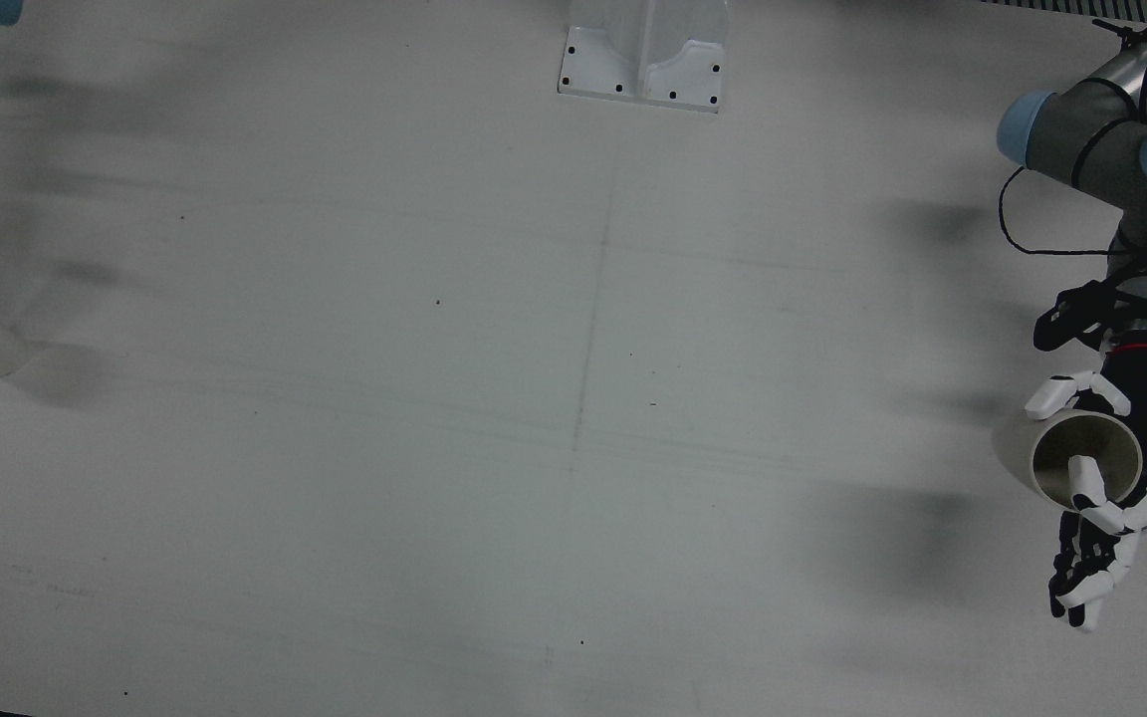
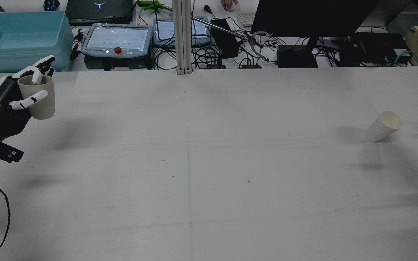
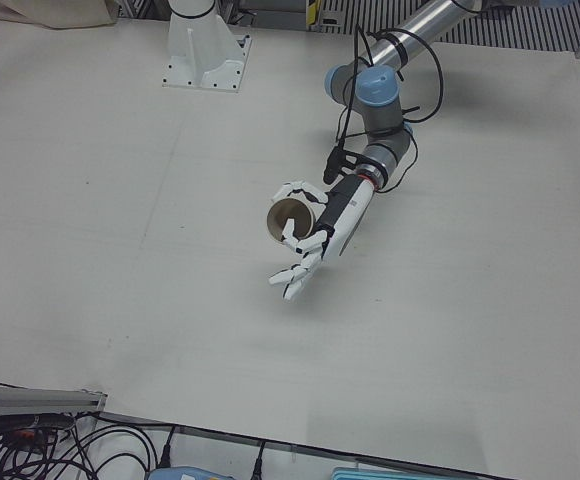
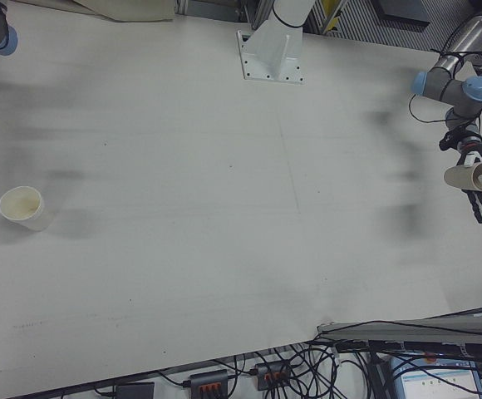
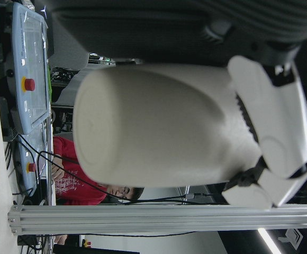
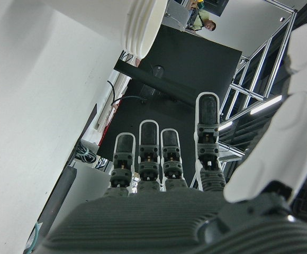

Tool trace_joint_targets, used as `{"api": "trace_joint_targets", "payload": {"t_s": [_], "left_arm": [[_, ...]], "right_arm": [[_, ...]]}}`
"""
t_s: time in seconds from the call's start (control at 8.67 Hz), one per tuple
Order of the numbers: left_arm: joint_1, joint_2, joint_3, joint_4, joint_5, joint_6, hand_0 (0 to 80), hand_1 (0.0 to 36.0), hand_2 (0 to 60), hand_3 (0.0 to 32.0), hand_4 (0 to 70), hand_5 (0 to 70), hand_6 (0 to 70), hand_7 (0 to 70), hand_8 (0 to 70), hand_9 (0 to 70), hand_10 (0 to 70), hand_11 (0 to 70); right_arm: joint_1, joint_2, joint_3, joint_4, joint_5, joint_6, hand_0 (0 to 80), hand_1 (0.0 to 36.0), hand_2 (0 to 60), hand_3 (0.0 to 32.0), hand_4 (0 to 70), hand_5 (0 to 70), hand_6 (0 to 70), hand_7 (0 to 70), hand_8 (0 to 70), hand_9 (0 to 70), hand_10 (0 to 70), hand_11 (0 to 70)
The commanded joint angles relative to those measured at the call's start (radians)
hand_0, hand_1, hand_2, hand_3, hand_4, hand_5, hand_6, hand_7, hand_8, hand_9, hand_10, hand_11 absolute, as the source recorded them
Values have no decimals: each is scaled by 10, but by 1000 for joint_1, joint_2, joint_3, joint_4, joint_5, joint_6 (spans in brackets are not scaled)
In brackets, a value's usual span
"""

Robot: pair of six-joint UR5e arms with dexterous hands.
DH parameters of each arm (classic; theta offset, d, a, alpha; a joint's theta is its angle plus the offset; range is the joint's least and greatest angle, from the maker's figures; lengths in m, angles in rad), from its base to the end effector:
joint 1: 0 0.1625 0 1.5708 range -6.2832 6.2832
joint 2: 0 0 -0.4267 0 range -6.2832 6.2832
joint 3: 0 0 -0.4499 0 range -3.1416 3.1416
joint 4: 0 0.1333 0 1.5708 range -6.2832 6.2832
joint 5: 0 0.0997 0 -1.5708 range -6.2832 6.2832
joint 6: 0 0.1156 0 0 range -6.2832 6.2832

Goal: Pour water
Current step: 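Reach the right hand to the lying white cup and grasp it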

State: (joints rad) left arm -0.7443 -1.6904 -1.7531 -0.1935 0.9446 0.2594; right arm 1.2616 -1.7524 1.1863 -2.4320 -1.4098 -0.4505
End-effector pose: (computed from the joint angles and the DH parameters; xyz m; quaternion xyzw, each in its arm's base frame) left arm 0.3127 -0.5613 0.4956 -0.0772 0.8286 -0.5539 0.0252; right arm 0.0138 -0.4557 0.9058 0.1057 -0.7479 0.6285 0.1855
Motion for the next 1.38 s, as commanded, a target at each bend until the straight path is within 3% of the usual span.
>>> {"api": "trace_joint_targets", "payload": {"t_s": [0.0, 0.46, 1.04, 1.15, 1.27], "left_arm": [[49, -43, 26, 28, -4, 9, 384, 360, 600, 0, 345, 700, 72, 188, 35, 65, 24, 50], [49, -60, 52, 32, -7, 6, 379, 360, 600, 0, 343, 700, 72, 186, 35, 65, 23, 47], [48, -54, 78, -6, -6, -9, 383, 360, 600, 0, 343, 700, 70, 182, 36, 66, 21, 43], [46, -49, 79, -12, -6, -9, 385, 360, 600, 0, 343, 700, 70, 183, 35, 66, 22, 44], [46, -48, 79, -15, -6, -11, 383, 360, 600, 0, 342, 700, 70, 182, 35, 66, 21, 43]], "right_arm": [[-45, 226, -351, 120, 8, -82, 430, 123, 71, 0, 0, 0, 0, 0, 0, 0, 0, 0], [-103, 234, -359, 129, 9, -111, 435, 128, 94, 12, 0, 0, 0, 0, 0, 0, 0, 0], [-217, 237, -267, 116, 18, -174, 460, 152, 133, 14, 6, 0, 12, 0, 0, 0, 0, 0], [-235, 237, -242, 113, 41, -174, 466, 162, 158, 0, 64, 0, 38, 2, 0, 0, 0, 0], [-257, 237, -220, 110, 61, -174, 489, 187, 245, 0, 210, 176, 154, 213, 26, 42, 26, 47]]}}
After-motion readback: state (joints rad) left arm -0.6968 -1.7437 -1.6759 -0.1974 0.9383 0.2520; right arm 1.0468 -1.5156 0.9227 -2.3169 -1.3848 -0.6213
